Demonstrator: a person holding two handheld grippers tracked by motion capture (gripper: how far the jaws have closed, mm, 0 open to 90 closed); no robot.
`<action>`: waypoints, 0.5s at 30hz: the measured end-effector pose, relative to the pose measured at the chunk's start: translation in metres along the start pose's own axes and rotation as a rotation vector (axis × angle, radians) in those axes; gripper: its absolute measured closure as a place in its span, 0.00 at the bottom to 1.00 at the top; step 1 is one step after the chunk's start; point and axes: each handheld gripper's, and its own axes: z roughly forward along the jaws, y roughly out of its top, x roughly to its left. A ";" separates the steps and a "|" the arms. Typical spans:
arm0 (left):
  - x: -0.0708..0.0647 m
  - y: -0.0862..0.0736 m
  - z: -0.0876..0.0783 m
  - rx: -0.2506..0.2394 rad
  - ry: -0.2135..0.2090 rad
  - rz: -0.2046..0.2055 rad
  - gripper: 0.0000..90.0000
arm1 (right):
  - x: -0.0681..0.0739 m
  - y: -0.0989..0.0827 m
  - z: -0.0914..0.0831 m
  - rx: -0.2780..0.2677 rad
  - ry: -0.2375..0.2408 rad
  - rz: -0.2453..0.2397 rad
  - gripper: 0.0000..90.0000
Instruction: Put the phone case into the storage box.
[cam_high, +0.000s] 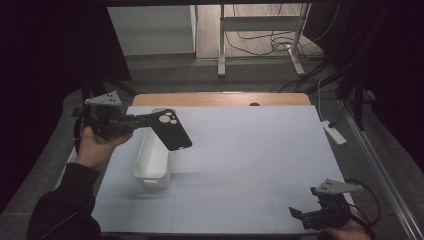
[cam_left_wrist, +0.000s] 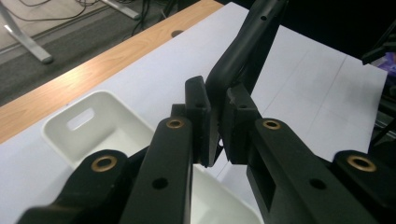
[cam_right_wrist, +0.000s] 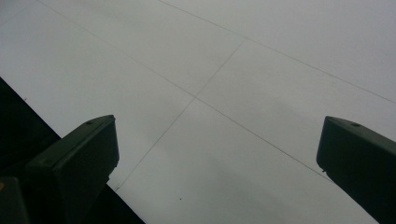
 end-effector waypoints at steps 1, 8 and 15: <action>0.003 -0.003 -0.004 0.004 0.012 -0.002 0.91 | 0.000 0.000 0.000 0.001 0.000 0.000 0.00; 0.009 -0.010 -0.014 0.014 0.040 -0.007 0.91 | 0.000 0.000 0.000 0.002 0.001 -0.002 0.00; 0.017 -0.018 -0.025 0.035 0.077 -0.005 0.91 | 0.001 0.000 0.001 0.008 0.002 -0.007 0.00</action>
